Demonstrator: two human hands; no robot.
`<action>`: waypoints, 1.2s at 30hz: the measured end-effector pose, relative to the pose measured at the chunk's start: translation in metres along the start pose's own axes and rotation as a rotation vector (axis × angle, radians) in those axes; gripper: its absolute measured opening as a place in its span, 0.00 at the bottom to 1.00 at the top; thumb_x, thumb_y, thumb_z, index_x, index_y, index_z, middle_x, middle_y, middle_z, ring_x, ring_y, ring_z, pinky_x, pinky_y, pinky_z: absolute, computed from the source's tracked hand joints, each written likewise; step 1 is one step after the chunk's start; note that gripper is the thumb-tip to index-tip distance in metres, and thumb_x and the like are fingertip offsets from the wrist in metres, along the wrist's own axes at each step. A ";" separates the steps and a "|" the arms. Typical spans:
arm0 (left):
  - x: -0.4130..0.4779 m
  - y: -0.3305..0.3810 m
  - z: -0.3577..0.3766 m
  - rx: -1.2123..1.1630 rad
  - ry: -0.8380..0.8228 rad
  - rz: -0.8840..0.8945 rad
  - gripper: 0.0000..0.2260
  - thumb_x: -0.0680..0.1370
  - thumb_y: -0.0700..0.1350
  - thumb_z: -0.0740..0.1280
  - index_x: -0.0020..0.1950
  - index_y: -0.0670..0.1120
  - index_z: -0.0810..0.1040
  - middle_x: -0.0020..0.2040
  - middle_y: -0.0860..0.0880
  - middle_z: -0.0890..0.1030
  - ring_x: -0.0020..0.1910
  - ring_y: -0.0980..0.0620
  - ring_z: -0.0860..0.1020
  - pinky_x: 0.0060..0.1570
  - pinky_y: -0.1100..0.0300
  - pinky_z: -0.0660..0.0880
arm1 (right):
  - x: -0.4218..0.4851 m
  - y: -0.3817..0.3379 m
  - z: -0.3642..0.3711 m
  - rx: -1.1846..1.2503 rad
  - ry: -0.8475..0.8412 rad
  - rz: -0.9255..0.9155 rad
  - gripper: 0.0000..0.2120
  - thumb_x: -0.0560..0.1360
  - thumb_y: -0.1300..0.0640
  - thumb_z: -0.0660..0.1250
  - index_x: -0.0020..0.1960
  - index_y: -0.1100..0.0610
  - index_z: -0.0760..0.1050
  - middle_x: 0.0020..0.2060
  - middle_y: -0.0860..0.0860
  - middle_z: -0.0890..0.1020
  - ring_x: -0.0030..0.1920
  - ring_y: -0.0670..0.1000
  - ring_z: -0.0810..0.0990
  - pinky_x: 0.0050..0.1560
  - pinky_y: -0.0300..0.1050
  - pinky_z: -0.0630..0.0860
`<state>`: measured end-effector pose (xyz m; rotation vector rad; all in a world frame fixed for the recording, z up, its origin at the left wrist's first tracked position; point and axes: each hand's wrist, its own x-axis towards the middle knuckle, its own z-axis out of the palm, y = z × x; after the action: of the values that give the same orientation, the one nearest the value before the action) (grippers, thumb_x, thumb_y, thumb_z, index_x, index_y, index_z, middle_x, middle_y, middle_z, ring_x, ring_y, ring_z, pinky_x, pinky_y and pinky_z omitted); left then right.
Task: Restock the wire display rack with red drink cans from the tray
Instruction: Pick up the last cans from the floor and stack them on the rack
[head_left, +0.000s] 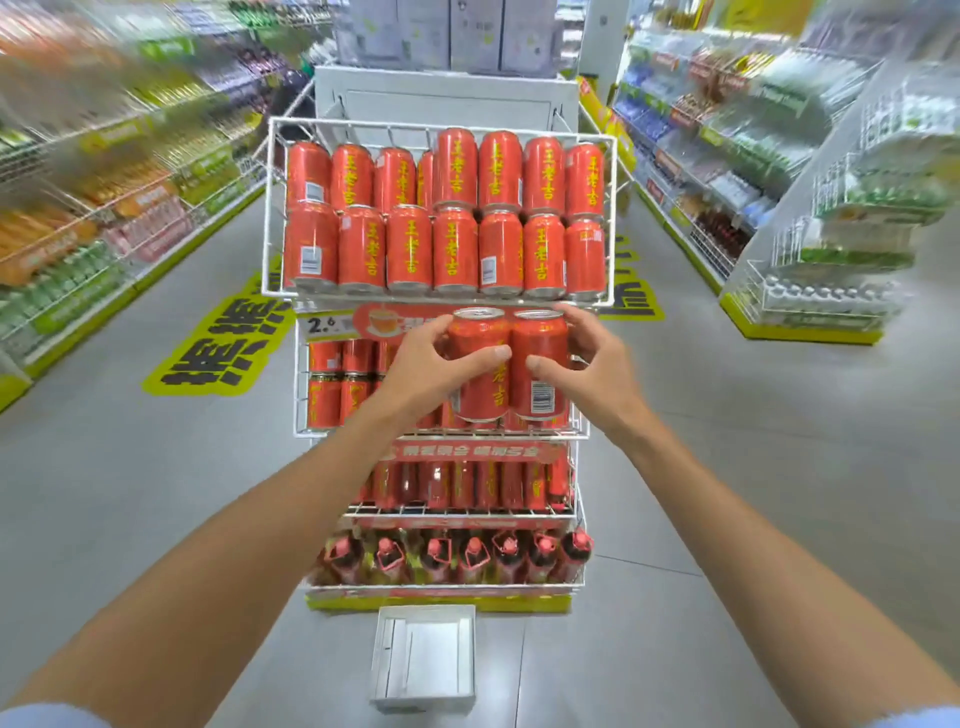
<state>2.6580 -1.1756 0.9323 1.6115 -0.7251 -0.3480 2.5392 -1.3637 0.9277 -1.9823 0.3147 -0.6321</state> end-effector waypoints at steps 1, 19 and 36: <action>0.005 0.007 -0.008 -0.008 -0.005 0.010 0.18 0.73 0.50 0.80 0.61 0.48 0.84 0.54 0.51 0.88 0.55 0.54 0.86 0.55 0.56 0.83 | 0.009 -0.009 0.004 0.014 0.003 -0.005 0.35 0.70 0.53 0.81 0.74 0.51 0.73 0.62 0.49 0.84 0.60 0.46 0.84 0.65 0.49 0.81; 0.129 0.041 -0.143 -0.124 -0.029 0.023 0.22 0.75 0.54 0.78 0.64 0.45 0.80 0.53 0.46 0.88 0.51 0.47 0.88 0.44 0.52 0.85 | 0.153 -0.091 0.103 0.213 0.044 -0.008 0.34 0.70 0.47 0.82 0.71 0.51 0.73 0.62 0.48 0.84 0.59 0.44 0.85 0.58 0.44 0.84; 0.217 0.066 -0.202 -0.148 0.070 0.046 0.16 0.75 0.49 0.78 0.61 0.44 0.86 0.58 0.42 0.87 0.61 0.42 0.85 0.57 0.43 0.83 | 0.273 -0.131 0.114 0.022 0.062 -0.148 0.34 0.65 0.41 0.83 0.67 0.51 0.78 0.56 0.46 0.85 0.59 0.44 0.84 0.64 0.48 0.81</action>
<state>2.9271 -1.1575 1.0717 1.4580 -0.6664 -0.3034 2.8234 -1.3454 1.0819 -1.9803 0.1992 -0.7886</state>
